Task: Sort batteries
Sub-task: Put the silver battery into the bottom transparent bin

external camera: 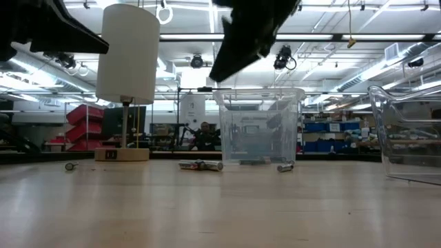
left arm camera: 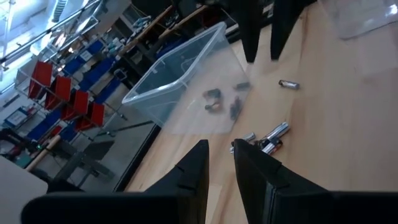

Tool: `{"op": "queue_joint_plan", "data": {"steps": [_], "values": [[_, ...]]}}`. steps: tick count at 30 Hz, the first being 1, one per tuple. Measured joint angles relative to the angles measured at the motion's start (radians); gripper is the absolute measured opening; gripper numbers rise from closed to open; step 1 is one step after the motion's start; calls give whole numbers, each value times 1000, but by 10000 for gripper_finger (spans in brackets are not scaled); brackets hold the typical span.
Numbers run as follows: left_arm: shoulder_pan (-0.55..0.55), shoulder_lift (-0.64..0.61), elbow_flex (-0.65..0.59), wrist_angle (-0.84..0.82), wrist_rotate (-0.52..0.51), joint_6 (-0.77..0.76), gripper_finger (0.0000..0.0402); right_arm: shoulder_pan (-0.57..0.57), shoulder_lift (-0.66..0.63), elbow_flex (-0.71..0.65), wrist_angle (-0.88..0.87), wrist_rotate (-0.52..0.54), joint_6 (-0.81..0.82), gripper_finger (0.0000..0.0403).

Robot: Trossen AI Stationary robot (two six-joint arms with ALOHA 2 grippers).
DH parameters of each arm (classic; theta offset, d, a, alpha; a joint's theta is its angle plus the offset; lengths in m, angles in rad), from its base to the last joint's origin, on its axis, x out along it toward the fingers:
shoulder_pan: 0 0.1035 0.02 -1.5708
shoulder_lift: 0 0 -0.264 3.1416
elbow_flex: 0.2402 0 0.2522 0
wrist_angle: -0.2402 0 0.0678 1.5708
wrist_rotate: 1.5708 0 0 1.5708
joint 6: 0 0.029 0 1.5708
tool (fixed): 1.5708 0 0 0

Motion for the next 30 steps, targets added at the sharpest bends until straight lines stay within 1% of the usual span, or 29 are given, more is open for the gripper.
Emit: {"op": "queue_joint_plan", "data": {"steps": [5,11,19,25,30], "values": [[0,0,0,-61,0,-66,78,-31,76,0,23,39,6,115],[0,0,0,-65,2,-92,78,-53,158,0,61,40,7,115],[0,0,0,-62,13,-95,78,-53,227,0,58,30,38,115],[1,0,1,-62,16,-98,78,-53,237,-1,56,31,75,115],[1,0,1,-63,16,-119,78,-54,235,-1,55,-42,73,117]]}}
